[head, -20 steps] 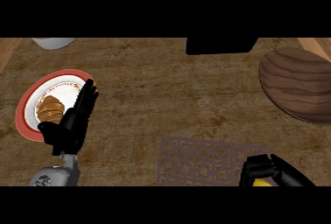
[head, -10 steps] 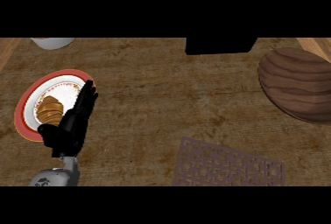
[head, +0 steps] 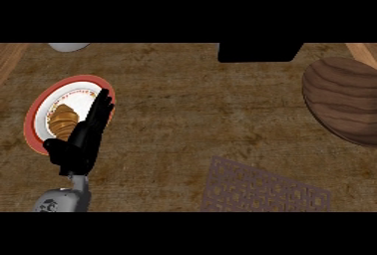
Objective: Pick the lemon from the placemat and place it in the bowl
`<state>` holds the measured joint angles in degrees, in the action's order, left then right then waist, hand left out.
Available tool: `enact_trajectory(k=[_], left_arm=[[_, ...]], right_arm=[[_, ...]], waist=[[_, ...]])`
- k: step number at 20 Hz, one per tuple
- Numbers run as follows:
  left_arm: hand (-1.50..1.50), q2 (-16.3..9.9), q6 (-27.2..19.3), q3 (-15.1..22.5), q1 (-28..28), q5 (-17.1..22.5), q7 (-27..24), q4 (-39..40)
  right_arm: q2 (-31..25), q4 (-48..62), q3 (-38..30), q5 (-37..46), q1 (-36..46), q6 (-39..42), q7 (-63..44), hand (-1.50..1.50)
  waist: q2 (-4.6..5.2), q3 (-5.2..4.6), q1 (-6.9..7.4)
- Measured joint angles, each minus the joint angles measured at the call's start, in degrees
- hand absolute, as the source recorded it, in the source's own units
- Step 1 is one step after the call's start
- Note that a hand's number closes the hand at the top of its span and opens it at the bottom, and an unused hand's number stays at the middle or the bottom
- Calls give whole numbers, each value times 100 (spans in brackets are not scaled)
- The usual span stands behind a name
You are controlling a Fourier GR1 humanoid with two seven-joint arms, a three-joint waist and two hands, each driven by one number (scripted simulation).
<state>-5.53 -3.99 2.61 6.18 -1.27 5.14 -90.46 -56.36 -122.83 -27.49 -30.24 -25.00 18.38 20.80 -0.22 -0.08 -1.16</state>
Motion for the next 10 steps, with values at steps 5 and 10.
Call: enact_trajectory(k=[5, 10], left_arm=[[0, 98, -47, 102, 152, -101, 142, 17], [0, 172, -38, 145, 210, -139, 107, 106]], right_arm=[[-365, 419, -210, -370, 847, -137, -930, 150], [-596, 909, 135, -3, 1602, -317, -1446, 150]], waist=[[23, 1, 117], [38, 4, 185]])
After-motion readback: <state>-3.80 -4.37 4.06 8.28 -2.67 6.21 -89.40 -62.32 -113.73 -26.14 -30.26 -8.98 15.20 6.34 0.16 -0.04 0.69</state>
